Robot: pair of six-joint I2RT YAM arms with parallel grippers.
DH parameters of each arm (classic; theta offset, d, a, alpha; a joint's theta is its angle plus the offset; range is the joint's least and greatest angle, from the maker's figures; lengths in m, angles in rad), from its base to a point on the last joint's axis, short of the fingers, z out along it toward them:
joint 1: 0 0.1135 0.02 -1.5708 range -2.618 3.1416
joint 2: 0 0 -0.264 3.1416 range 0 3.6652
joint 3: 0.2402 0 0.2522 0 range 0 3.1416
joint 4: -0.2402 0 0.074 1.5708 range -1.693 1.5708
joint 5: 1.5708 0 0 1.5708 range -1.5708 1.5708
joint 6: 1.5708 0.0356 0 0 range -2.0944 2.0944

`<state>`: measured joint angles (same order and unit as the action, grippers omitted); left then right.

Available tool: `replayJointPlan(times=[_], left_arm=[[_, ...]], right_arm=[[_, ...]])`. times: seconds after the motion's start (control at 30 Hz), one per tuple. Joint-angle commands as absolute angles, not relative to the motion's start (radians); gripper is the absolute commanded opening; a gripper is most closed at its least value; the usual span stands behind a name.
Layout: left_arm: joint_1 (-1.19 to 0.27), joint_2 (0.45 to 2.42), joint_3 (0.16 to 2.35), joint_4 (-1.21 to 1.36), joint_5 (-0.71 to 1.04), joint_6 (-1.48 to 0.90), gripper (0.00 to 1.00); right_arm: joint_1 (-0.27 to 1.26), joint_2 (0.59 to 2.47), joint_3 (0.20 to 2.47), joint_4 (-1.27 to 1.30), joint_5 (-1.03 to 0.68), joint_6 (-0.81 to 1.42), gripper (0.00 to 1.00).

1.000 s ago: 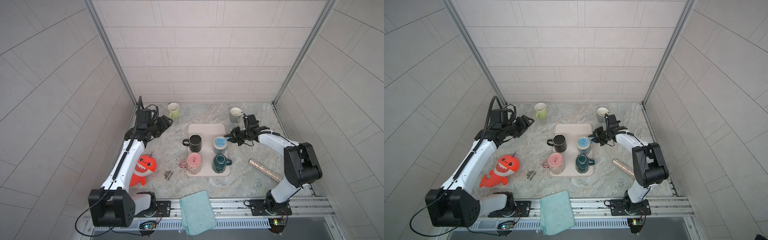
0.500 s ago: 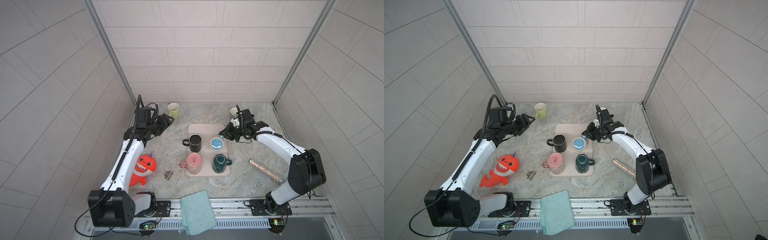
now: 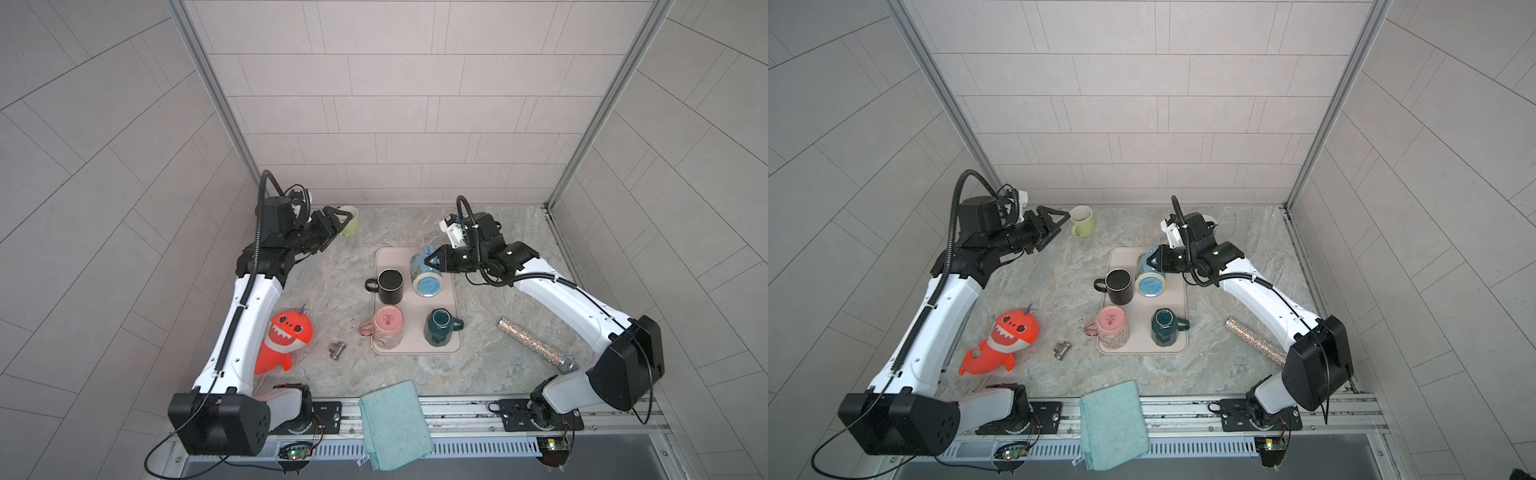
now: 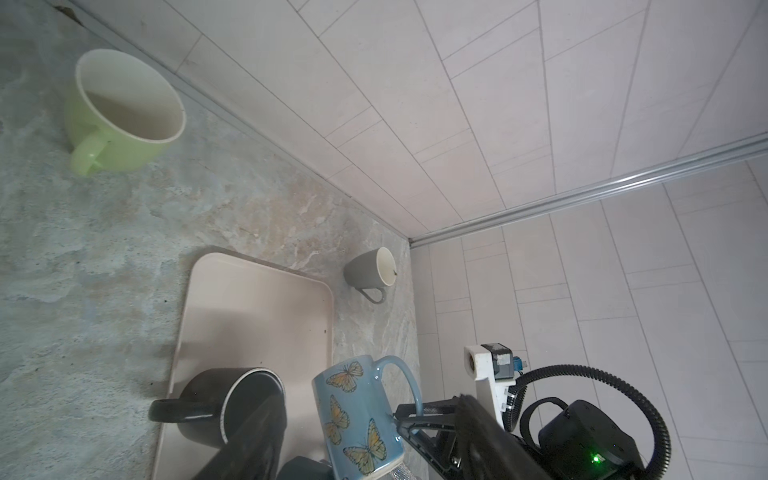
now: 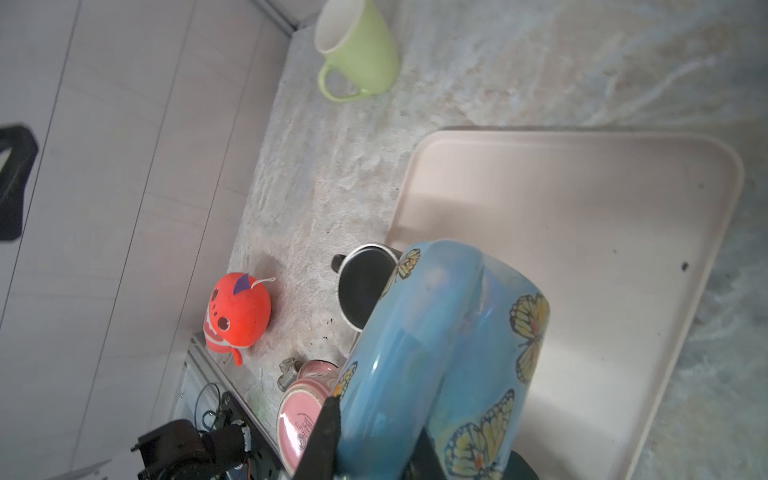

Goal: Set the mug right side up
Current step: 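Lift the blue butterfly mug with the right gripper while the left arm reaches in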

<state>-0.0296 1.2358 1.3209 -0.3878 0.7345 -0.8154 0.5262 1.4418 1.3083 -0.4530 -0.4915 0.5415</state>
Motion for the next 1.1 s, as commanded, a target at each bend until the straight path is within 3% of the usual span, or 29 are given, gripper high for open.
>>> replayJointPlan(times=[0.0, 0.23, 0.57, 1.07], left_arm=[[-0.051, 1.254, 1.380, -0.356, 0.837, -0.835, 0.71], [-0.135, 1.308, 1.450, -0.399, 0.921, -0.845, 0.70], [-0.280, 1.369, 1.443, -0.483, 0.981, -0.847, 0.68], [-0.303, 1.394, 1.371, -0.485, 1.004, -0.929, 0.67]], right_arm=[[0.546, 1.380, 1.369, -0.357, -0.479, 0.353, 0.00], [0.614, 1.347, 1.379, -0.380, -0.503, 0.094, 0.00], [0.716, 1.338, 1.443, -0.471, -0.312, -0.197, 0.00], [0.835, 1.380, 1.482, -0.466, -0.094, -0.374, 0.00]])
